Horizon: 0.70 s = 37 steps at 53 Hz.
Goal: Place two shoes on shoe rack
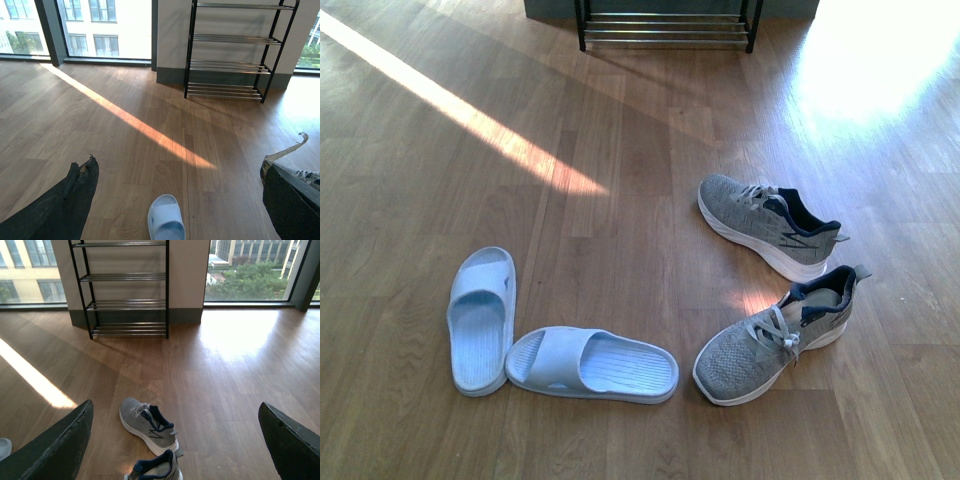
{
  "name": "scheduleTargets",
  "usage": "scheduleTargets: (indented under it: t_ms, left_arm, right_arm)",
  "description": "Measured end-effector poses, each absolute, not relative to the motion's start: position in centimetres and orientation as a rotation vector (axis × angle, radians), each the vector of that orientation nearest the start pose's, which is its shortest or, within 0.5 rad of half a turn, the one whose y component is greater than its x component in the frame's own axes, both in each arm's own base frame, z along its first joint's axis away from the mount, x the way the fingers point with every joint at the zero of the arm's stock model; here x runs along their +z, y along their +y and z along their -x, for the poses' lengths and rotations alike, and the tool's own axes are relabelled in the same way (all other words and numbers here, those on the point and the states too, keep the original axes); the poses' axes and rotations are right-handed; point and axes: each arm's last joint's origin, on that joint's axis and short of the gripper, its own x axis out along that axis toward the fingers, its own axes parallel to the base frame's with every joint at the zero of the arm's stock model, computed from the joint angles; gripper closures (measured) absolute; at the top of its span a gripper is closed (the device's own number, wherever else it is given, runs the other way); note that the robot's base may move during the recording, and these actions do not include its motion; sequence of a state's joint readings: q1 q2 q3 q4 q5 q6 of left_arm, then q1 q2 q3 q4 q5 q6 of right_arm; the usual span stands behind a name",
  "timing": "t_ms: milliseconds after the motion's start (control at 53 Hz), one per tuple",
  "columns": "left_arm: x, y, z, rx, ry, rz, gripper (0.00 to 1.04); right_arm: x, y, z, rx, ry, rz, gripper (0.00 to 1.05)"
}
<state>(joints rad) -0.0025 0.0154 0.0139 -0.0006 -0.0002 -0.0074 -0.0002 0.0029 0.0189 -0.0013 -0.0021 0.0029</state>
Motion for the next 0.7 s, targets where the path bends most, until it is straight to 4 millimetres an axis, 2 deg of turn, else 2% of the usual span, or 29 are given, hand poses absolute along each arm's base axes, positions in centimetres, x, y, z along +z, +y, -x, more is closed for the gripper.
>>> scheduleTargets:
  t_ms: [698]
  left_arm:
    - [16.70,-0.02,-9.78,-0.002,0.002,0.007,0.09]
  right_arm:
    - [16.96,0.00,-9.67,0.002,-0.015,-0.003,0.09]
